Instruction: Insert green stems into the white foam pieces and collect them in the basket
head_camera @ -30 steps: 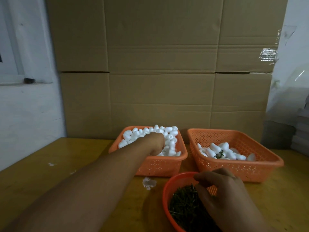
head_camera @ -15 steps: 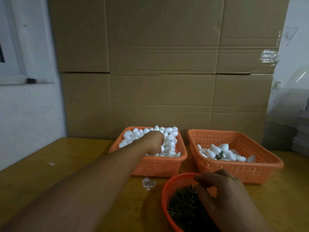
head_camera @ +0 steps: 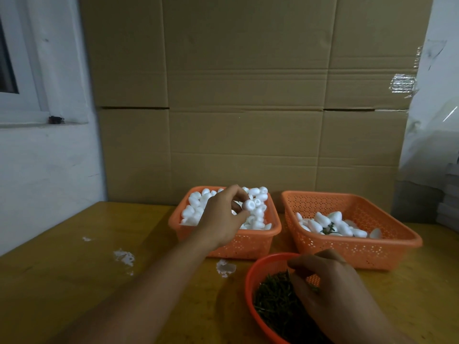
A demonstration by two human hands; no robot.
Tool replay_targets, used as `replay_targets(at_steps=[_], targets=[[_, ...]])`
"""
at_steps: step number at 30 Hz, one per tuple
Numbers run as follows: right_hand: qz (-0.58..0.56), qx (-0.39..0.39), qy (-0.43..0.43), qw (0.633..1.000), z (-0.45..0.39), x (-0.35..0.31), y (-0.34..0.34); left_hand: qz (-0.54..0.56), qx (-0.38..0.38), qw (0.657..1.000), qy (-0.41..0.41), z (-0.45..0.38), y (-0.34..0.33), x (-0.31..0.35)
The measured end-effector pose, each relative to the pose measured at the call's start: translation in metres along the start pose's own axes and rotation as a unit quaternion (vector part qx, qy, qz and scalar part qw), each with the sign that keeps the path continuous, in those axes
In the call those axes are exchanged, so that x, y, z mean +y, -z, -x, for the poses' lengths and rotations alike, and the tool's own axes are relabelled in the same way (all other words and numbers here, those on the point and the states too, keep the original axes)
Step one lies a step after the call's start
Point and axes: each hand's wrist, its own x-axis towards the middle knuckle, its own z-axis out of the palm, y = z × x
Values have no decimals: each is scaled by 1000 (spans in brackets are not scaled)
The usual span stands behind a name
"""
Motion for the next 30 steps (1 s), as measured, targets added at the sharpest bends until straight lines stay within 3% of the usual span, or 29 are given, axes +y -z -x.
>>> replay_targets(at_steps=[5, 10, 15, 22, 30], targets=[[38, -33, 30, 998, -2, 3, 0, 73, 2, 997, -26, 36, 0, 23], [44, -44, 37, 997, -3, 7, -1, 65, -32, 994, -81, 68, 1, 30], [80, -103, 8, 991, -5, 13, -2, 60, -59, 990, -117, 87, -1, 30], [134, -185, 21, 973, -8, 10, -7, 47, -111, 985, -125, 94, -6, 33], [157, -216, 48, 963, -13, 2, -11, 133, -153, 978, -59, 94, -10, 28]])
